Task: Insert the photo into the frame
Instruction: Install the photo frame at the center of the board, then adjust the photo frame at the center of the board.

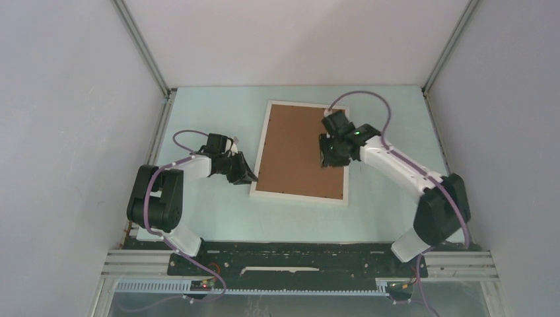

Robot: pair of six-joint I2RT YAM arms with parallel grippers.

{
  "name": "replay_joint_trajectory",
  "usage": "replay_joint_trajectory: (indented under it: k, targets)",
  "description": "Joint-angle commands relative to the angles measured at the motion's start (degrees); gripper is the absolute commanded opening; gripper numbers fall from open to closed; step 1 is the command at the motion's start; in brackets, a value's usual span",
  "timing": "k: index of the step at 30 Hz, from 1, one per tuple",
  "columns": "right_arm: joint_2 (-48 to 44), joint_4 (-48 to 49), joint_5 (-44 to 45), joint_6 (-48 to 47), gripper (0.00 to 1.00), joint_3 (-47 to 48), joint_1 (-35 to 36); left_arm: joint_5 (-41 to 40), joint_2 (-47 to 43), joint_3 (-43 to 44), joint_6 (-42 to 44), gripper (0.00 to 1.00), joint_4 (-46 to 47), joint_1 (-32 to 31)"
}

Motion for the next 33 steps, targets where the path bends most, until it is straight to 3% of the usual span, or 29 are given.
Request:
replay_joint_trajectory:
  k: [1, 8, 18, 28, 33]
  targets:
    - [-7.72, -1.22, -0.97, -1.42, 0.51, 3.5, -3.59, 0.83, -4.35, 2.2, 2.07, 0.2, -6.37, -0.94]
    - [-7.08, -0.82, -3.89, -1.24, 0.53, 1.51, -4.7, 2.33, -4.92, 3.49, 1.45, 0.27, -6.81, -0.9]
    - [-5.99, 2.98, -6.5, 0.48, 0.65, -1.0, -3.55, 1.09, -4.94, 3.16, 1.59, 0.36, -6.73, -0.94]
    - [4.92, 9.51, -10.04, 4.56, 0.67, 3.41, 4.56, 2.62, -3.4, -0.23, -1.52, 0.25, -1.57, -3.18]
    - [10.02, 8.58, -9.37, 4.73, 0.66, 7.69, 7.32, 3.67, -2.72, -3.64, -8.56, 0.21, 6.75, -13.46]
